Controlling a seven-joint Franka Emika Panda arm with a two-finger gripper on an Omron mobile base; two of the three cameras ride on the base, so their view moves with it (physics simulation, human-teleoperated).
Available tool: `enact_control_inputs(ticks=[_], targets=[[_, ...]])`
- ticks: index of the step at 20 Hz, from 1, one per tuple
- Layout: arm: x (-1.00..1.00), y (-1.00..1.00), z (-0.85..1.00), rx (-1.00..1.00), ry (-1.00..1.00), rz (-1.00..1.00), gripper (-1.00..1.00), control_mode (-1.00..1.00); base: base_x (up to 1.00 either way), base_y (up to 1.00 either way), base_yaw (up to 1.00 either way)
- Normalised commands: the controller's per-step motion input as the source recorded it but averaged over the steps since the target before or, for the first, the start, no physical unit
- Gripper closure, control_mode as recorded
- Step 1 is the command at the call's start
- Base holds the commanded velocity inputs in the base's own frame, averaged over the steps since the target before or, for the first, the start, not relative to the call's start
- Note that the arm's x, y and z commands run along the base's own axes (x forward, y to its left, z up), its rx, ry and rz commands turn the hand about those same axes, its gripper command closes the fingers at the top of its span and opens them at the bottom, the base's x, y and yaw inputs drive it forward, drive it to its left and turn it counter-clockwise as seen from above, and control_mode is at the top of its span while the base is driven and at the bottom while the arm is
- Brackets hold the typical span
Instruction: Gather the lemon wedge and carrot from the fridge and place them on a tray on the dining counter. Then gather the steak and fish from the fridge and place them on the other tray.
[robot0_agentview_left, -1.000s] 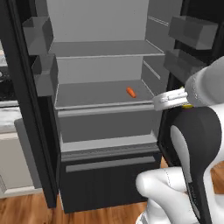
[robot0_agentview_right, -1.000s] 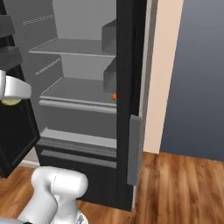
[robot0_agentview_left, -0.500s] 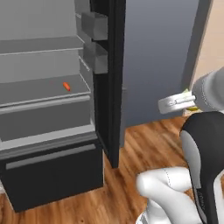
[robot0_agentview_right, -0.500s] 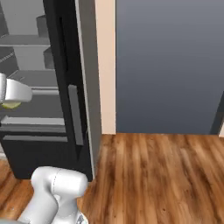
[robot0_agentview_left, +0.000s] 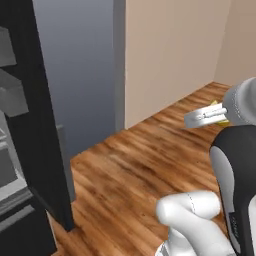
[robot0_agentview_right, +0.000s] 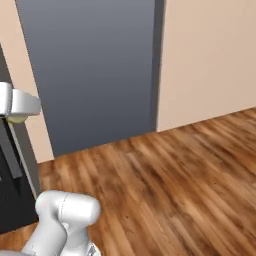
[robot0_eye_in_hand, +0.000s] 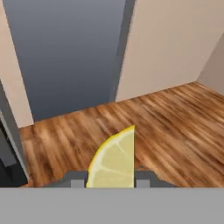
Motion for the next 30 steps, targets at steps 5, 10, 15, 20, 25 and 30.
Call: enact_control_inputs(ticks=[5, 10, 15, 20, 25, 30], targets=[[0.00, 0.00, 0.00, 0.00, 0.00, 0.00, 1.00, 1.00, 0.58, -0.28, -0.64], [0.00, 0.00, 0.00, 0.00, 0.00, 0.00, 1.00, 1.00, 0.93, -0.10, -0.53], [0.00, 0.00, 0.00, 0.00, 0.00, 0.00, 1.00, 1.00, 1.00, -0.22, -0.41], [0.00, 0.00, 0.00, 0.00, 0.00, 0.00, 1.00, 1.00, 1.00, -0.50, -0.47], [0.00, 0.00, 0.00, 0.00, 0.00, 0.00, 1.00, 1.00, 1.00, -0.60, -0.47], [0.00, 0.00, 0.00, 0.00, 0.00, 0.00, 1.00, 1.00, 1.00, -0.56, -0.45]])
